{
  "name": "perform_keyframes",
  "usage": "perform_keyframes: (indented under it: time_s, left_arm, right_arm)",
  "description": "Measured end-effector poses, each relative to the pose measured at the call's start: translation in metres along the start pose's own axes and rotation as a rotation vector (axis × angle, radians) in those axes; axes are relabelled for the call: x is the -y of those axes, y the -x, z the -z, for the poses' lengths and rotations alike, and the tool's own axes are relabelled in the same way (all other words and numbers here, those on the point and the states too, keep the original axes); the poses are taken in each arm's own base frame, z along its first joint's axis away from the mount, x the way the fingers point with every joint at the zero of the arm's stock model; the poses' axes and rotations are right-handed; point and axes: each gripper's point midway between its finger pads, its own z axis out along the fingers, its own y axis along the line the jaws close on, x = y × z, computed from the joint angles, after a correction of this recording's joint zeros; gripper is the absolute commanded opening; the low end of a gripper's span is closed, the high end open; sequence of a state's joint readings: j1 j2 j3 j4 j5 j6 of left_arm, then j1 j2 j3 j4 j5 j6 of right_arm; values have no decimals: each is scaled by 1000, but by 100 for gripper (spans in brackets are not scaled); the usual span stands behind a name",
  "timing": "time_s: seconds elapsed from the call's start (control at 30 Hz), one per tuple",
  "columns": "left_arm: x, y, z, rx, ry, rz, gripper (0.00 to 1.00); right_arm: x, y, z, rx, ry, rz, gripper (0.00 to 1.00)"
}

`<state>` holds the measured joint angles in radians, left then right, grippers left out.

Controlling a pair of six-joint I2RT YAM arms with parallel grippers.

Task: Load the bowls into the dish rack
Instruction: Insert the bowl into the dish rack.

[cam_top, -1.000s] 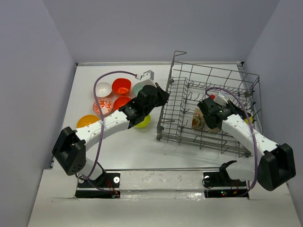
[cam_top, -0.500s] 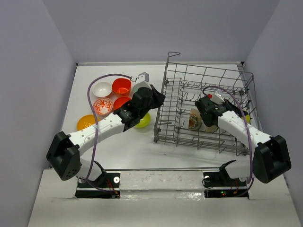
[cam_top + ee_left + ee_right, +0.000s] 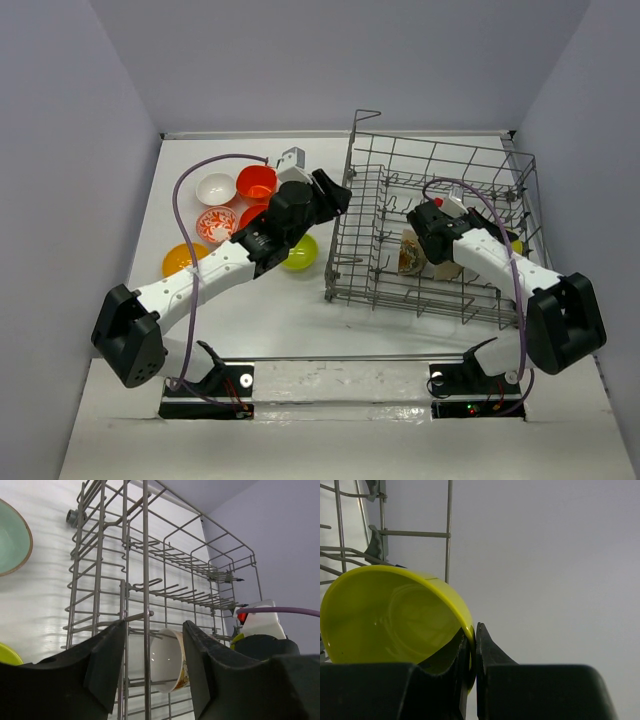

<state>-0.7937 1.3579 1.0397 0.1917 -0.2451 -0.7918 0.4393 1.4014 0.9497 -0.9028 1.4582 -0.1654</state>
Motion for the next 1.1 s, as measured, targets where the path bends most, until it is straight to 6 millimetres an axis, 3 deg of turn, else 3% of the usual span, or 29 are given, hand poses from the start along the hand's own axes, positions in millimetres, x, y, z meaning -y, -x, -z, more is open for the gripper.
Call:
perform_keyframes:
  time_s: [0.13, 0.53, 0.97, 1.1]
  left_arm:
    - [6, 9, 5, 21, -23, -11, 73]
    - [22, 24, 18, 50, -97, -73, 83]
    - [41, 53, 43, 126, -165, -107, 83]
    - [42, 54, 44, 128, -167, -111, 83]
  right_arm:
    - [0, 0, 0, 0, 0, 0, 1]
    - [-5, 6, -1, -2, -3, 6, 1]
    - [-11, 16, -2, -7, -18, 23, 6]
    - [-12, 16, -2, -7, -18, 19, 12]
